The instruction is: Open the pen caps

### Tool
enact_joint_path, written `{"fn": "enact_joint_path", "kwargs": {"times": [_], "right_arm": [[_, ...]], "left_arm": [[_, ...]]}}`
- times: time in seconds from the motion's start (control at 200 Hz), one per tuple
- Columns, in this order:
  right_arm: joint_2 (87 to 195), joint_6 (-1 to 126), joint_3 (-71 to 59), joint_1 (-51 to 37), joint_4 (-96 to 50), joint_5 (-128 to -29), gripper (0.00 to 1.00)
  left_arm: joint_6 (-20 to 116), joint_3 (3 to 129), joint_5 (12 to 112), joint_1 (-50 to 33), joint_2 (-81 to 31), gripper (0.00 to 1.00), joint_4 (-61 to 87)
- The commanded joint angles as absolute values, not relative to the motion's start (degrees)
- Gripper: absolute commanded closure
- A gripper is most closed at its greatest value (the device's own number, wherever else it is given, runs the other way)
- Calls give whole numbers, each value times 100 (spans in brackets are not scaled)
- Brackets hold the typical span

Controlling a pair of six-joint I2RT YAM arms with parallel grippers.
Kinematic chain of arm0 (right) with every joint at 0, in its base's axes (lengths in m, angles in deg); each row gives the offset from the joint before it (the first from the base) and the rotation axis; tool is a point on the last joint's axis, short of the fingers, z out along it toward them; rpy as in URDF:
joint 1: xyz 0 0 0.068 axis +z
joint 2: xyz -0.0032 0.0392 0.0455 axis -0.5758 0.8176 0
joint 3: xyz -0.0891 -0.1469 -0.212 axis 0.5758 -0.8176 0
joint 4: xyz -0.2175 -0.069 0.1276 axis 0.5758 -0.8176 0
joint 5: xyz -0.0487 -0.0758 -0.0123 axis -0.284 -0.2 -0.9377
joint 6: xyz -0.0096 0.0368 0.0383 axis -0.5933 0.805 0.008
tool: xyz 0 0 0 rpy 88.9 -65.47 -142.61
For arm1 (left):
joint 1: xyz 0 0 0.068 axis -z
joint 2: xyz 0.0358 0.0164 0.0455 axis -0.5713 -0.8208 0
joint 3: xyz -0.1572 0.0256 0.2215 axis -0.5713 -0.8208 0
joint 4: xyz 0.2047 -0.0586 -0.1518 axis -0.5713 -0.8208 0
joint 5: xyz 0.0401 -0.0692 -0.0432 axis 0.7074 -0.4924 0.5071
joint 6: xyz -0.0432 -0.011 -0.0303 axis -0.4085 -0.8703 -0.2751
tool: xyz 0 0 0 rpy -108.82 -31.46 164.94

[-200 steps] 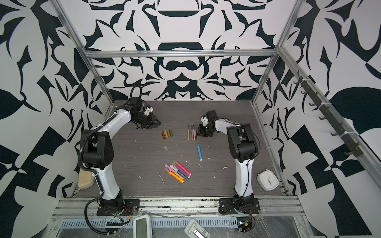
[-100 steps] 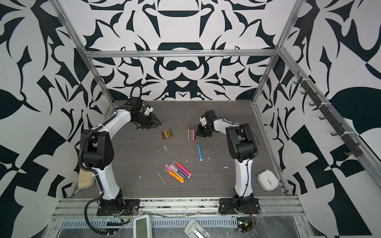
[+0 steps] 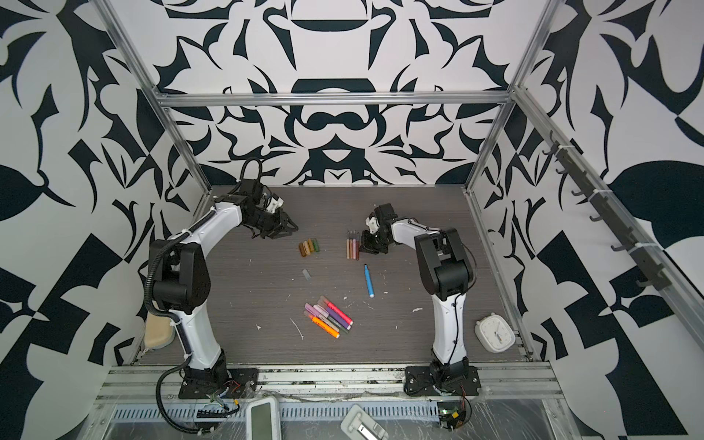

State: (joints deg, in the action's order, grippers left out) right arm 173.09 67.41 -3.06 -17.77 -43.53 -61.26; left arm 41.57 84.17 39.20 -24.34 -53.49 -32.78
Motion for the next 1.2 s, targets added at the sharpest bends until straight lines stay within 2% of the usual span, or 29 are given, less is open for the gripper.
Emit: {"fn": "enact_joint_path", "kwargs": {"times": [0.0,0.215,0.41,0.6,0.745,0.89,1.045,1.195], "right_arm": [[17457,6764,-263,-1675,-4720,-6230,90],[17079,6680,-494,-1670,-4646,-6571,80],[16323,6456,-858,-1683,-4796,-6920,80],[15013,6438,-1575,-1507,-4946,-7000,82],[14113,6458,-2100,-675,-5278,-7425,82],[13715,6778,-2592,498,-5323,-7986,82],[13907,7050,-2880,1475,-5167,-8490,82],[14284,7152,-2807,1965,-5182,-8778,81]], "left_arm": [[4142,8355,3829,-2455,-5125,66,-3344],[4159,8350,3850,-2455,-5107,66,-3344],[4168,8348,3866,-2455,-5089,66,-3348],[4176,8346,3895,-2455,-5075,66,-3354],[4172,8354,3922,-2455,-5037,66,-3343],[4168,8346,3946,-2455,-4985,66,-3343],[4177,8331,4007,-2455,-4908,66,-3335],[4179,8315,4048,-2455,-4872,66,-3335]]}}
